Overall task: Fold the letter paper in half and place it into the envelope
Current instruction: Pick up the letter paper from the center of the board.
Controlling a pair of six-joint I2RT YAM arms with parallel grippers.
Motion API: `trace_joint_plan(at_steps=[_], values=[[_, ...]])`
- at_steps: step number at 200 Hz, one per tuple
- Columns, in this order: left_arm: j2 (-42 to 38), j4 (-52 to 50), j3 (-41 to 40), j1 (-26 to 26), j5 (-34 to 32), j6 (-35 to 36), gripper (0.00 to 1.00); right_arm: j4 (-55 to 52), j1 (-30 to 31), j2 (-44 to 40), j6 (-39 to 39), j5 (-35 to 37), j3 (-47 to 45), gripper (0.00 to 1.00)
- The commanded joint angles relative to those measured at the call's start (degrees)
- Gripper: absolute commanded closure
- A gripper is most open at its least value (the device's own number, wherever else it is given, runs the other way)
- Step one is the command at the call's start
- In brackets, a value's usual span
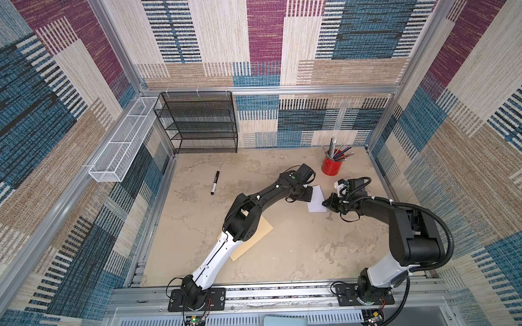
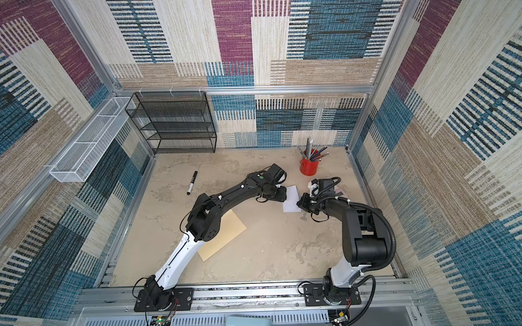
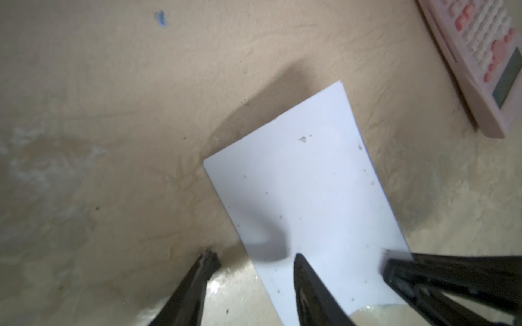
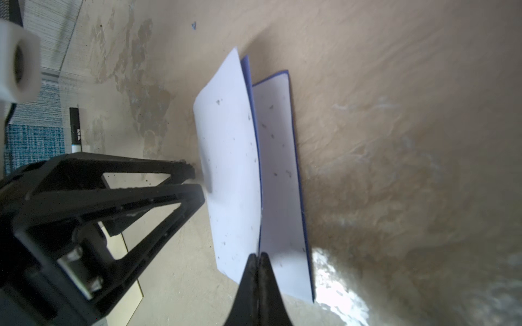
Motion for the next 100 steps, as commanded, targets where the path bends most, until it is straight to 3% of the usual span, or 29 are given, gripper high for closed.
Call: trace_joint_plan(at_steps=[1, 49, 100], values=[[-7.9, 3.3, -6.6, 1.1, -0.6, 0.1, 0.47, 3.5, 0.0, -0.1, 1.8, -3.5, -0.5, 1.00], [-29.3, 33.6, -44.2, 8.4, 5.7, -7.1, 0.39, 5.3, 0.0, -3.5, 3.4, -8.4, -1.3, 1.00], [-30.7, 51.0, -55.4, 10.4, 15.0, -14.1, 0.37, 8.0, 0.1, -9.6, 6.7, -15.6, -3.9, 1.00]])
